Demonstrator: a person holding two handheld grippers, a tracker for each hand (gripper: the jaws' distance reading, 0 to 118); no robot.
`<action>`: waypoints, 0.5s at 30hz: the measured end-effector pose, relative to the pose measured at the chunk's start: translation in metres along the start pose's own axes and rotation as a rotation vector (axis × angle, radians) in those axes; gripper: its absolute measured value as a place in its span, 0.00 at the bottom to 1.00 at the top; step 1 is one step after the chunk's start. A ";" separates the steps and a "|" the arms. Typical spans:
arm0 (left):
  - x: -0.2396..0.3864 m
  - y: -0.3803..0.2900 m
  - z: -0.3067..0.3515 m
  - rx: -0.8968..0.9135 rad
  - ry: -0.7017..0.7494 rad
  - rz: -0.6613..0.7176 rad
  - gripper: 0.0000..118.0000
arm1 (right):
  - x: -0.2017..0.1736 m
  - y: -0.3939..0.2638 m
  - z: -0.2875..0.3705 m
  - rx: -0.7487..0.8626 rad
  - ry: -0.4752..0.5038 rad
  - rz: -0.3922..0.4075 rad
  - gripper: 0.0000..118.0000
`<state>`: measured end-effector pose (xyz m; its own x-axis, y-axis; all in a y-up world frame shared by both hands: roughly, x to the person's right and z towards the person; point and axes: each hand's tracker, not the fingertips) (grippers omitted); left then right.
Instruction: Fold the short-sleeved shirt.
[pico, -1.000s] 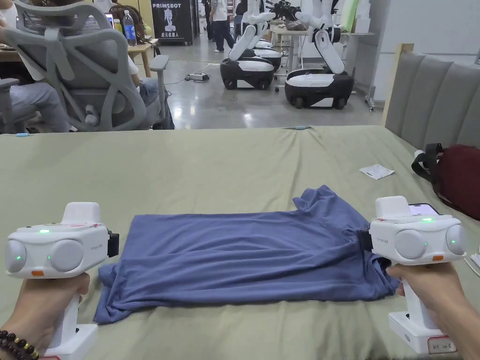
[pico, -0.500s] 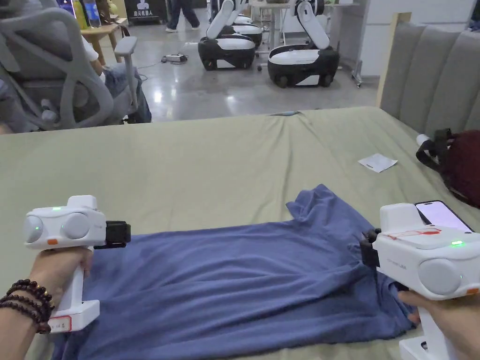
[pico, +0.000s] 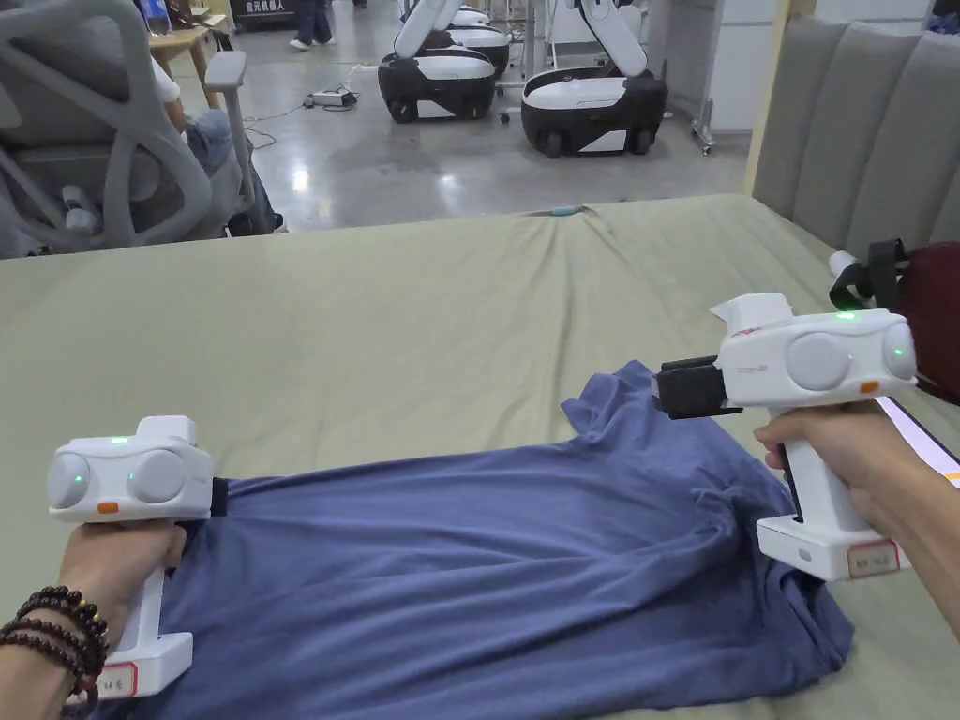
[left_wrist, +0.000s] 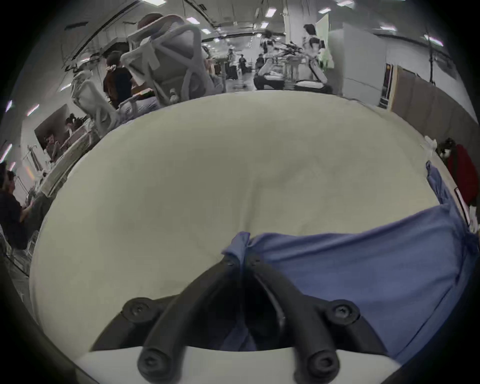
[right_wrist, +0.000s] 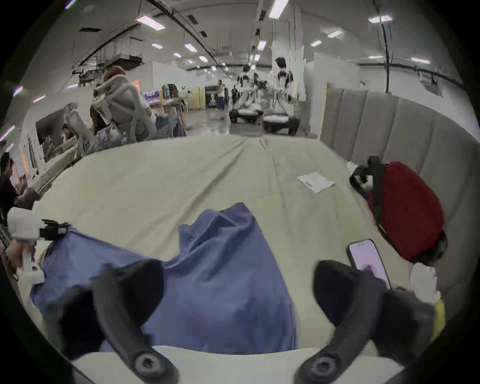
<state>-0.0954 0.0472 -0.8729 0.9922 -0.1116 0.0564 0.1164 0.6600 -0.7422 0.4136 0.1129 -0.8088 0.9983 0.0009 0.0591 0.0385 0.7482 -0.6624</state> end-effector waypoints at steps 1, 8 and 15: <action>0.002 -0.002 0.001 0.001 0.000 0.005 0.01 | 0.001 0.005 -0.018 -0.033 -0.024 0.023 0.77; -0.004 0.001 0.000 -0.011 -0.017 0.019 0.01 | 0.019 -0.007 -0.101 -0.329 -0.057 -0.053 0.54; -0.003 0.000 0.001 -0.009 -0.009 0.017 0.01 | 0.009 -0.014 -0.076 -0.281 -0.103 0.027 0.00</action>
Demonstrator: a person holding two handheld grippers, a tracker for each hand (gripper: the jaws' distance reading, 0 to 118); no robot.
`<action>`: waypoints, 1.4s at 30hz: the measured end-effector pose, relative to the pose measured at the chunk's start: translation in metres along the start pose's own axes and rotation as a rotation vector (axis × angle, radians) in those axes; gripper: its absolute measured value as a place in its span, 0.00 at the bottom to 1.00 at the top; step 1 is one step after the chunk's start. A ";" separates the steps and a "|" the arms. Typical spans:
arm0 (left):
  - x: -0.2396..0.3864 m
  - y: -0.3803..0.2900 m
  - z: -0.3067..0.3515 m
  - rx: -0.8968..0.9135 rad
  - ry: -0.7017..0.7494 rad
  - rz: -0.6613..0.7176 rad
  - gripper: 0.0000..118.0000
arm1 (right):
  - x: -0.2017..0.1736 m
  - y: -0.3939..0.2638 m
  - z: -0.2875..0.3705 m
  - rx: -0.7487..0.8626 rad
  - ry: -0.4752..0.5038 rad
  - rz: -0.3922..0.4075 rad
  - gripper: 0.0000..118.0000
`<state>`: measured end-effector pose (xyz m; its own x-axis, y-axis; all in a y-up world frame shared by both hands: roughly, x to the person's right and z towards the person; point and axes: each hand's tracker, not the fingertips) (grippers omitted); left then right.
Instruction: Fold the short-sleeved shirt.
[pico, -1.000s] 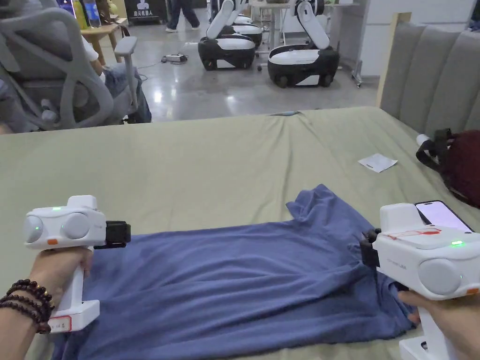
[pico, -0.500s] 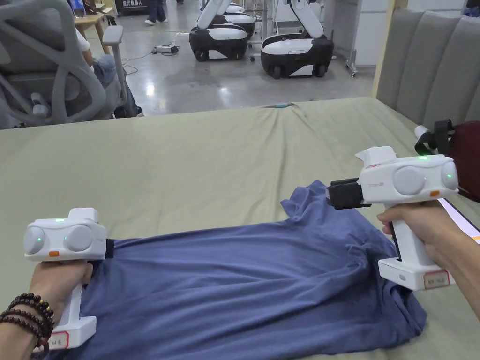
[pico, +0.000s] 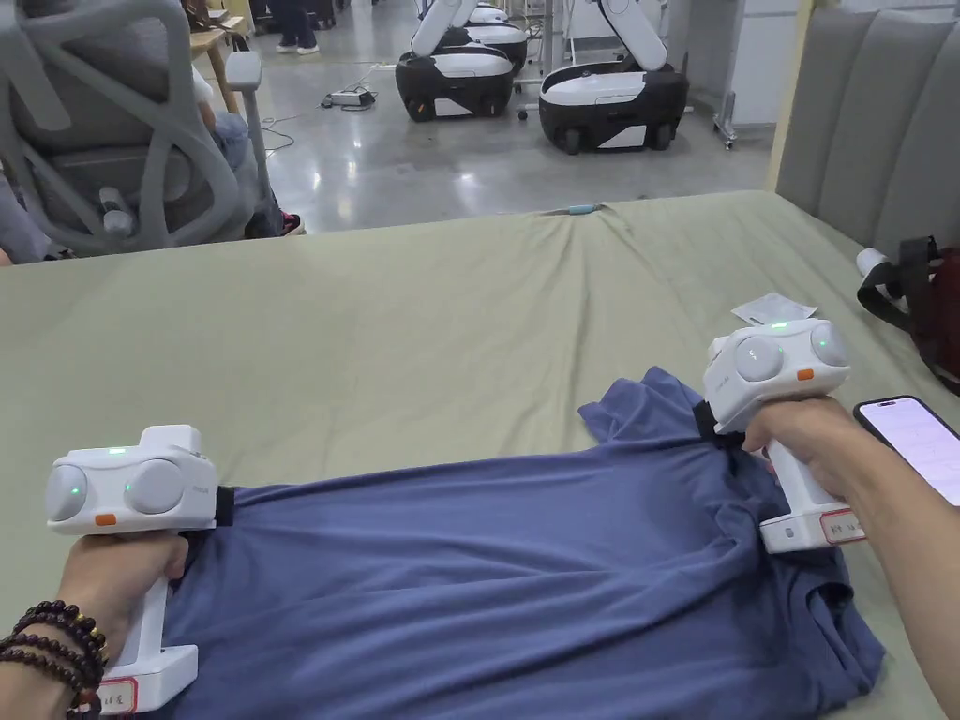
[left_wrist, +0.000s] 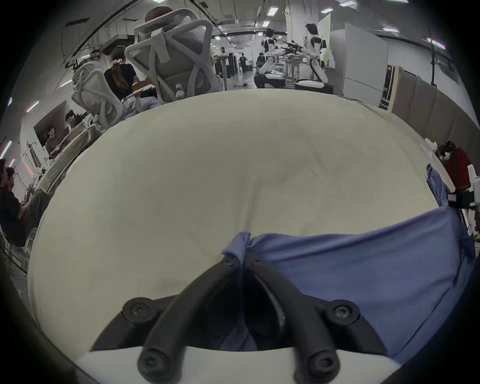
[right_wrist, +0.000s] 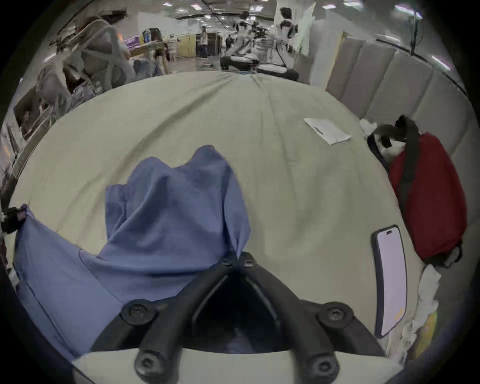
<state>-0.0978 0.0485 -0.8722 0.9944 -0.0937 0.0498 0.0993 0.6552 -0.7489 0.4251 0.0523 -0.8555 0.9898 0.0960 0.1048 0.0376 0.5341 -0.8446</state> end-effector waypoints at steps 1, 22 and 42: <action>-0.002 0.001 0.008 0.003 0.007 0.013 0.01 | -0.001 -0.005 0.009 0.019 -0.006 -0.009 0.00; -0.041 -0.168 0.185 0.006 -0.107 -0.016 0.01 | -0.005 -0.201 0.201 0.106 0.053 0.144 0.00; -0.035 -0.181 0.200 0.144 -0.028 -0.001 0.86 | -0.011 -0.222 0.205 0.239 0.068 0.091 0.90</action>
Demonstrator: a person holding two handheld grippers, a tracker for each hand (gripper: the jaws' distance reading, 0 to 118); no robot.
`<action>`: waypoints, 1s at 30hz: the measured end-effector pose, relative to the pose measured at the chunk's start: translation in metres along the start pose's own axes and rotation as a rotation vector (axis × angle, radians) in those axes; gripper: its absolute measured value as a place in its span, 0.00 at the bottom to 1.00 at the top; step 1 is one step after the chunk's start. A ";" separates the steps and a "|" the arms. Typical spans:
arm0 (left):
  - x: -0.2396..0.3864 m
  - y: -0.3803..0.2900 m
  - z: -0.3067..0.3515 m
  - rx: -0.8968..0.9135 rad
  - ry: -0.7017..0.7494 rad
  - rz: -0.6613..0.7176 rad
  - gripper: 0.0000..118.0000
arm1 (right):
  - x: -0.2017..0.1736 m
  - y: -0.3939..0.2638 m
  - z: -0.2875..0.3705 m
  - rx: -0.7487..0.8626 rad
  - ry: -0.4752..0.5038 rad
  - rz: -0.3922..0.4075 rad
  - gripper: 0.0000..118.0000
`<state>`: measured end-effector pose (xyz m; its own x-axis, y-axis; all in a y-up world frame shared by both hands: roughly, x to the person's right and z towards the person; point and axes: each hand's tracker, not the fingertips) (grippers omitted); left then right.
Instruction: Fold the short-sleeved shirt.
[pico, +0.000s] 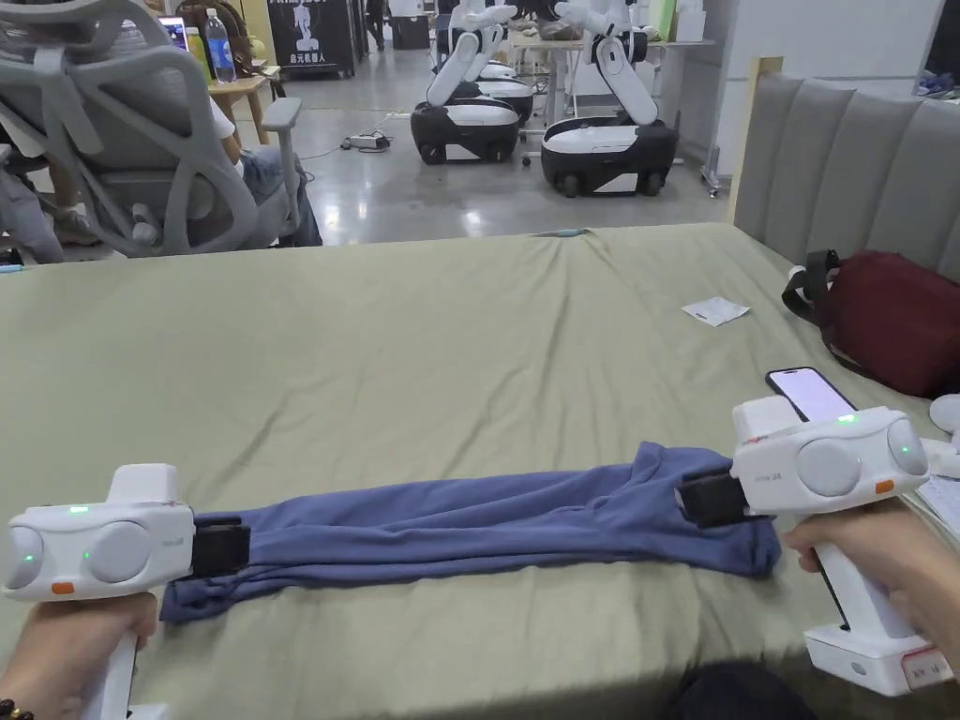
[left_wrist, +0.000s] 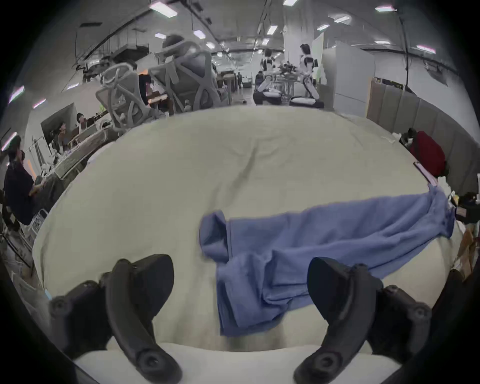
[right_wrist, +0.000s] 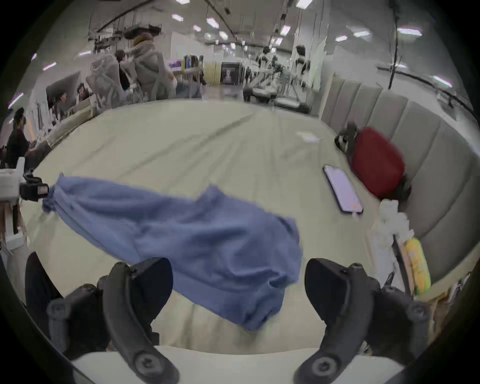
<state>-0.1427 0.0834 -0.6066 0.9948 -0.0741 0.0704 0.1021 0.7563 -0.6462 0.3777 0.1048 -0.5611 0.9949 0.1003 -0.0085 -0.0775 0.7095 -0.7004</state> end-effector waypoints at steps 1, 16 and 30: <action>0.002 0.003 0.007 -0.002 0.002 -0.001 0.75 | -0.005 0.003 0.006 0.019 -0.021 -0.002 0.85; -0.039 0.007 0.023 0.066 -0.143 0.154 0.20 | -0.056 0.003 0.027 0.122 -0.019 -0.016 0.00; -0.098 -0.027 -0.086 -0.151 -0.745 0.483 0.75 | -0.079 0.001 0.023 0.122 0.055 -0.019 0.00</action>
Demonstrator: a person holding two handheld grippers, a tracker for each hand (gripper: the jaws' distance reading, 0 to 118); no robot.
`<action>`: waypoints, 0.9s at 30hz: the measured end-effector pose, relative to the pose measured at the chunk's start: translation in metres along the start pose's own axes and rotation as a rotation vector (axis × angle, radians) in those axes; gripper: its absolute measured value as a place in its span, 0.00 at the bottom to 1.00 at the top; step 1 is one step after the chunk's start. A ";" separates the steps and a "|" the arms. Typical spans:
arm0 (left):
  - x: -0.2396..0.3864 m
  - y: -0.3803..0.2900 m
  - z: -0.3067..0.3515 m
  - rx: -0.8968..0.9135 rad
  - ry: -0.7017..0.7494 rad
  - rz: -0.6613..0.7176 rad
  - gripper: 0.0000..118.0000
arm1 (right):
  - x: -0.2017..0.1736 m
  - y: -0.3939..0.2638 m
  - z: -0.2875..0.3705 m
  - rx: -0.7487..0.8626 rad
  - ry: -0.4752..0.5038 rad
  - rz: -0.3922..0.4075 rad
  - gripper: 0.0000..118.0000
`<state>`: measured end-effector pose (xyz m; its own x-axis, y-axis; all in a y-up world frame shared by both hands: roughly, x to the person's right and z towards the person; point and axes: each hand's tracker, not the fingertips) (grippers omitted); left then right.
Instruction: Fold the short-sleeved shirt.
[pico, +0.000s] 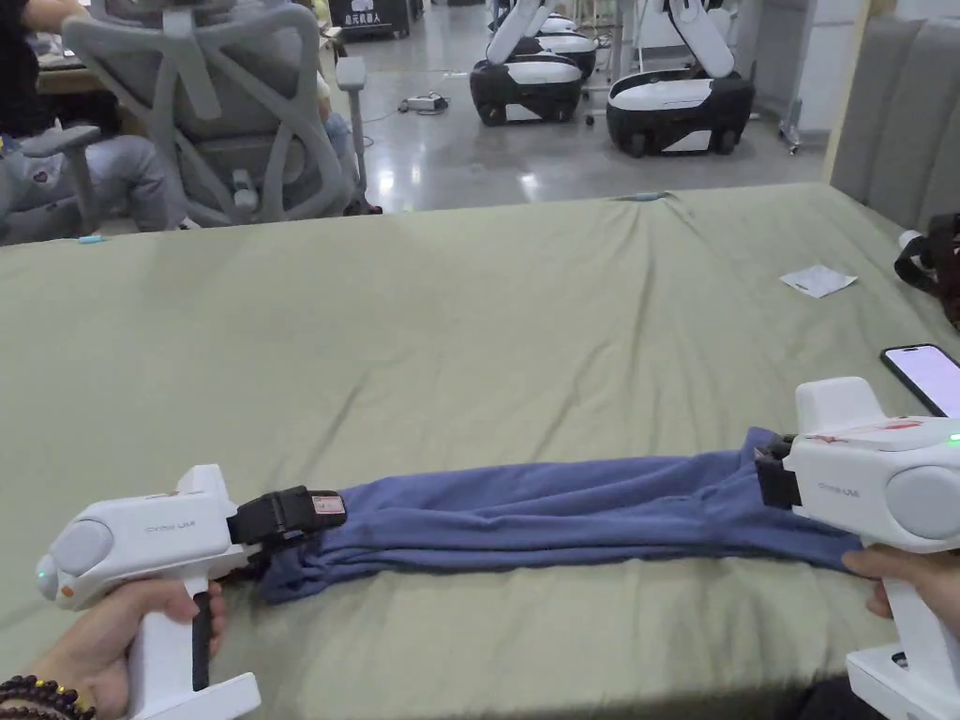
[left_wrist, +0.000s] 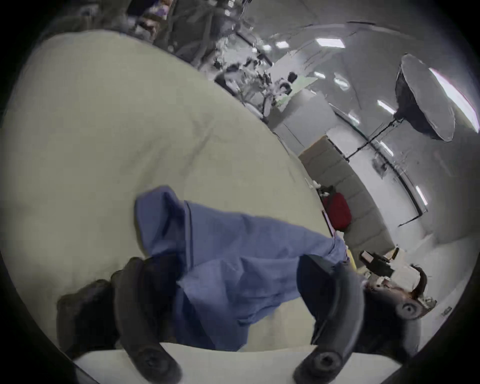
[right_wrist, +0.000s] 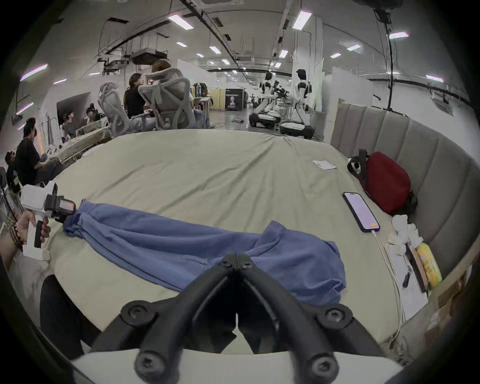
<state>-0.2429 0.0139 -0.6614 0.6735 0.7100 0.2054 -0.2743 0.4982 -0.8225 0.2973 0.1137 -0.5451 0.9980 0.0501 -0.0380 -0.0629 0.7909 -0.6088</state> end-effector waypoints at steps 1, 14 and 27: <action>0.001 0.001 -0.003 0.037 0.037 -0.006 0.71 | -0.001 -0.001 -0.001 -0.007 0.000 -0.001 0.00; -0.006 0.023 0.017 0.121 0.080 0.024 0.10 | -0.025 -0.009 -0.013 -0.054 0.007 0.033 0.00; -0.041 0.033 0.118 0.230 0.355 -0.013 0.10 | -0.065 0.002 -0.020 -0.034 0.086 0.066 0.00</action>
<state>-0.3606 0.0603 -0.6344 0.8618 0.5071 -0.0135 -0.3828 0.6327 -0.6731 0.2326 0.1002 -0.5598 0.9883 0.0476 -0.1452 -0.1294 0.7663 -0.6294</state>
